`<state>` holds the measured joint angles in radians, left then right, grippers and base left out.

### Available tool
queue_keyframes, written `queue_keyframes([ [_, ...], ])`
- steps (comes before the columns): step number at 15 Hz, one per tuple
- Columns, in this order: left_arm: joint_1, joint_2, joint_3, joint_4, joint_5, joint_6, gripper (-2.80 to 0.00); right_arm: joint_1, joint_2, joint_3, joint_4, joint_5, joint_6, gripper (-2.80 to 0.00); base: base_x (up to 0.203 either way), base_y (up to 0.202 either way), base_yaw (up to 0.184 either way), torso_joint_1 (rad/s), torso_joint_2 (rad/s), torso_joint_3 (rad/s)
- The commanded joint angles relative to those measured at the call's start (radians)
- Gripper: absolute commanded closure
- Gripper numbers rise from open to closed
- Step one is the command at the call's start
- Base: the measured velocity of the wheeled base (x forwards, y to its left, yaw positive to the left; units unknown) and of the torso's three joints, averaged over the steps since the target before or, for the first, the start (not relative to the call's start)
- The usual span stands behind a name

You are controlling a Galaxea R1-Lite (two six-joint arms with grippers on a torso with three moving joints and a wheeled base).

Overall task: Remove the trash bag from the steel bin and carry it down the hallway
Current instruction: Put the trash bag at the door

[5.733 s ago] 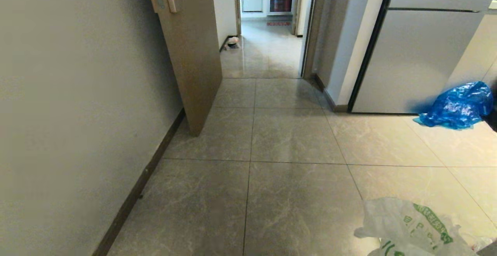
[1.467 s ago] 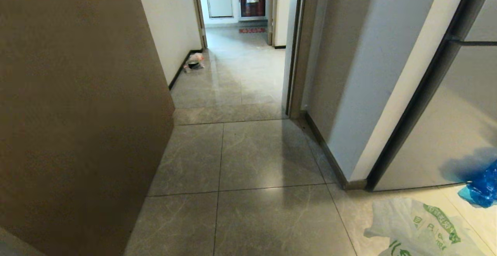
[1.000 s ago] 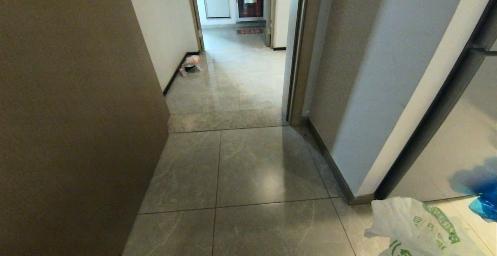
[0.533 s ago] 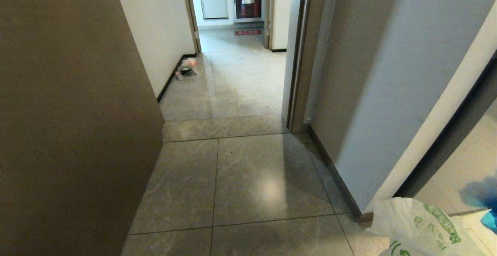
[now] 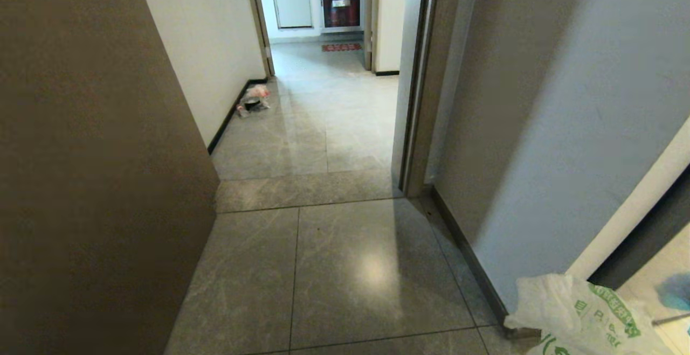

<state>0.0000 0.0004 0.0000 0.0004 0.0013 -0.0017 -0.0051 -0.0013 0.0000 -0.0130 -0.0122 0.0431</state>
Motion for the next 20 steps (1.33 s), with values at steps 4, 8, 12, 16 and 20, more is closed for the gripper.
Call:
queue_keyframes([
  [4, 0.000, 0.000, 0.000, 0.000, 0.000, -0.001, 0.00, 0.000, 0.000, 0.002, -0.001, 0.000, 0.000, 0.00, 0.183, 0.000, -0.001, 0.002, 0.00, 0.003],
  [8, 0.000, 0.000, 0.000, 0.000, 0.000, 0.003, 0.00, 0.001, 0.000, 0.002, -0.001, 0.000, 0.000, 0.00, 0.184, 0.001, -0.003, 0.003, 0.00, 0.001],
  [12, 0.000, 0.000, 0.000, -0.002, 0.000, -0.004, 0.00, 0.000, 0.000, 0.002, -0.001, 0.000, 0.001, 0.00, 0.060, 0.018, -0.004, 0.002, 0.00, 0.000],
  [16, 0.000, 0.000, 0.000, -0.002, -0.001, -0.003, 0.00, 0.000, 0.000, 0.002, -0.001, 0.000, 0.000, 0.00, 0.002, 0.149, 0.003, 0.004, 0.00, 0.002],
  [20, 0.000, 0.000, -0.002, 0.001, 0.000, -0.001, 0.00, 0.000, 0.000, 0.002, -0.001, 0.000, 0.000, 0.00, 0.014, 0.098, 0.010, -0.001, 0.00, 0.002],
])
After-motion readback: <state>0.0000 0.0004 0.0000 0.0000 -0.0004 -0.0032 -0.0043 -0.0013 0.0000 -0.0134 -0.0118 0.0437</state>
